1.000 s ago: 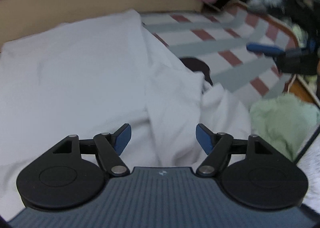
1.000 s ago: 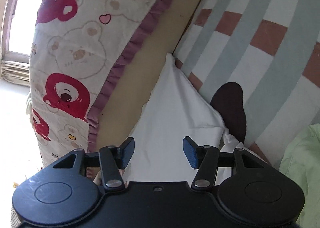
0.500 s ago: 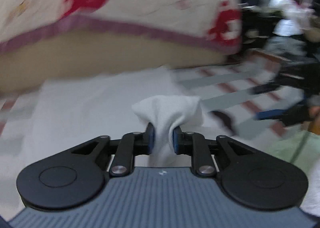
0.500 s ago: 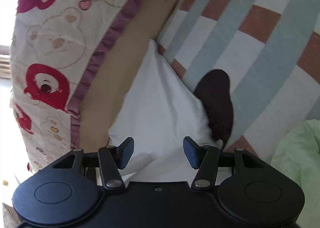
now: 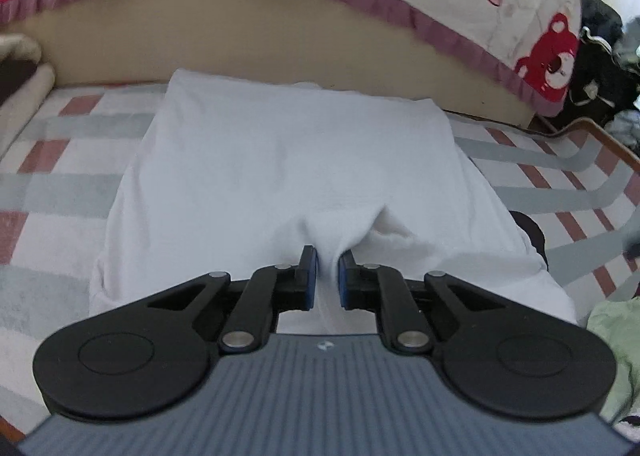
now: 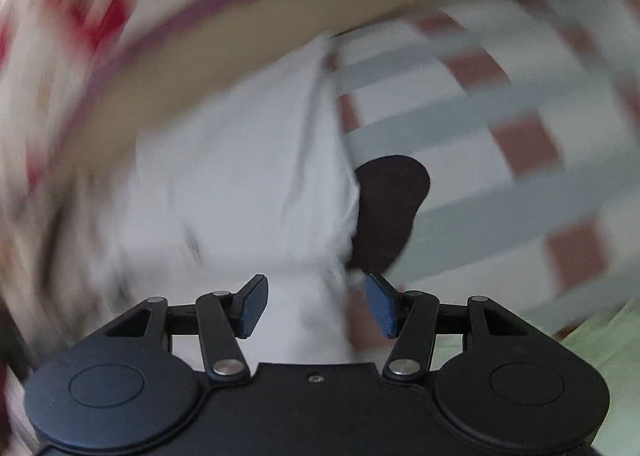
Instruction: Fold clothes
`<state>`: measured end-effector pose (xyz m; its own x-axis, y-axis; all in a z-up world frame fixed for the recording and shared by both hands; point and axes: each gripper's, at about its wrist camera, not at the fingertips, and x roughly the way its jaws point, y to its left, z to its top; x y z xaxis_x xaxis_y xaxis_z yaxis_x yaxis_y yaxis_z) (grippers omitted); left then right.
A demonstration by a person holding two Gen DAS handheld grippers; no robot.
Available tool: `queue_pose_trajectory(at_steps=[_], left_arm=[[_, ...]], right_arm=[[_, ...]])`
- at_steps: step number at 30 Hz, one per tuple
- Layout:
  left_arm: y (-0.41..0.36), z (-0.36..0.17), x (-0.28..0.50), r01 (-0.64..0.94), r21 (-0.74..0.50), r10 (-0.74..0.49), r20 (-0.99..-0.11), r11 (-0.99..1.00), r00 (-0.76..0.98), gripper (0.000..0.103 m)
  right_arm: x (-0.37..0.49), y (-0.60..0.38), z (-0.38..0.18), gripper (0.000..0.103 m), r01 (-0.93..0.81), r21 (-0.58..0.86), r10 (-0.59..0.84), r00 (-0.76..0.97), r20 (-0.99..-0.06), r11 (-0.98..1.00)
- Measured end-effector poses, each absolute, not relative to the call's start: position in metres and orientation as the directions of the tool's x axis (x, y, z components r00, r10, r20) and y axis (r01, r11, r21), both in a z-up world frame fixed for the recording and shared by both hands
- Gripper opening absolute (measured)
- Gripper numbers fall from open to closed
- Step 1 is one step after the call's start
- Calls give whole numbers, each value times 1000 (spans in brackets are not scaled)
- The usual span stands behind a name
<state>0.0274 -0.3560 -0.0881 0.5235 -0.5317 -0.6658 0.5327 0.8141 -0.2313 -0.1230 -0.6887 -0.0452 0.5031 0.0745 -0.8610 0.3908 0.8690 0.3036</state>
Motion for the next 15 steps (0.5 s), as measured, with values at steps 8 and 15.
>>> queue_pose_trajectory(at_steps=[8,15], left_arm=[[-350,-111,51,474,-297,-531,-686,829,498,6],[-333,-120,64,400,-306,-488,-705,864,515,5]], right_arm=[[-82,-570,-66,60,-83,-149,-137,134,-981,985],[-56,-599,-131,59,210,-81,-79,-18,-997,974]])
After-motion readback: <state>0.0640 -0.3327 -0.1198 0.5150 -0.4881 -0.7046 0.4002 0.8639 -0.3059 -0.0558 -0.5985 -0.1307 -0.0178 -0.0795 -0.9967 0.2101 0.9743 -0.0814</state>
